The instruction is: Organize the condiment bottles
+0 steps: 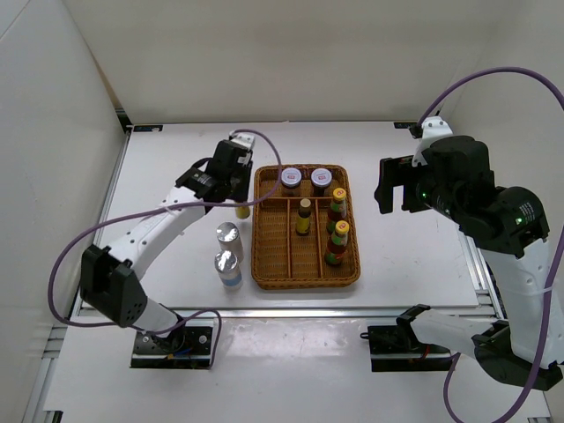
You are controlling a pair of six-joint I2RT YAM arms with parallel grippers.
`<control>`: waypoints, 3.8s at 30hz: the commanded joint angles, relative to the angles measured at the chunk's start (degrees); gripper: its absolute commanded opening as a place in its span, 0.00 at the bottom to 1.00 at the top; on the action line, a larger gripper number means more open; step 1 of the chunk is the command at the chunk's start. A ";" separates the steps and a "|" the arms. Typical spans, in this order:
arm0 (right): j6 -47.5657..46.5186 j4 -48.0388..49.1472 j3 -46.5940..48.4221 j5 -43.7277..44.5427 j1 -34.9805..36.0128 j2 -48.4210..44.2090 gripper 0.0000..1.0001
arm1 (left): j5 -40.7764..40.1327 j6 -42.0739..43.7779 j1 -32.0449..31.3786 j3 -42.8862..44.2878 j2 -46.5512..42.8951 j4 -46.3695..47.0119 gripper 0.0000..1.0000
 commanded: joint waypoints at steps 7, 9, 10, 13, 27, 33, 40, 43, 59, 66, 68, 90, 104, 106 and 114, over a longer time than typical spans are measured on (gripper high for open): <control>0.11 2.16 0.12 0.38 -0.08 -0.90 0.99 | 5.44 4.96 -15.14 12.99 -9.42 3.21 0.11; 0.11 2.16 0.12 0.90 -0.08 -0.90 0.99 | 9.15 5.58 -16.73 12.47 -9.42 3.21 0.11; 0.11 2.16 0.12 0.90 -0.08 -0.90 0.99 | 9.86 5.58 -18.21 12.47 -9.42 3.21 0.11; 0.11 2.16 0.12 1.43 -0.08 -0.90 0.99 | 11.71 5.58 -20.16 10.88 -8.73 3.21 0.11; 0.11 1.63 0.12 2.05 -0.08 -0.90 0.99 | 13.56 3.64 -23.77 13.78 4.54 1.02 0.11; 0.11 1.63 0.12 2.57 -0.08 -1.43 0.99 | 11.71 3.03 -23.77 15.81 9.56 -1.62 0.16; 0.11 1.63 -0.41 3.19 -0.08 -1.43 0.99 | 13.02 2.50 -23.77 15.81 11.93 -1.62 0.34; 0.11 1.63 -0.41 3.19 -0.08 -1.43 0.99 | 13.03 2.50 -23.77 16.33 11.24 -1.62 0.72; -0.42 3.29 -1.11 2.14 -0.08 -0.38 0.99 | -0.24 3.99 -11.74 6.68 -13.90 -1.53 1.00; -0.42 3.92 -3.84 2.14 -0.08 -0.99 0.99 | 8.89 -1.79 -2.15 -5.10 -15.66 -3.11 1.00; -0.42 3.92 -3.84 2.14 -0.08 -0.99 0.99 | 11.35 -3.38 -0.66 -6.42 -15.66 -3.11 1.00; -0.42 4.44 -4.98 2.14 -0.08 -0.99 0.99 | 14.35 -10.34 0.49 -14.25 -13.99 -8.65 0.80; -0.42 4.44 -4.98 3.18 -0.08 -0.99 0.99 | 7.67 -7.61 0.49 8.76 -9.16 -12.96 0.11; -0.42 4.44 -4.98 3.19 -0.08 -0.99 0.99 | 7.67 -7.61 0.49 12.80 -7.59 -12.96 0.11; -0.42 4.44 -4.98 3.19 -0.08 -0.99 0.99 | 13.63 -8.13 -2.31 22.22 1.90 -10.06 0.11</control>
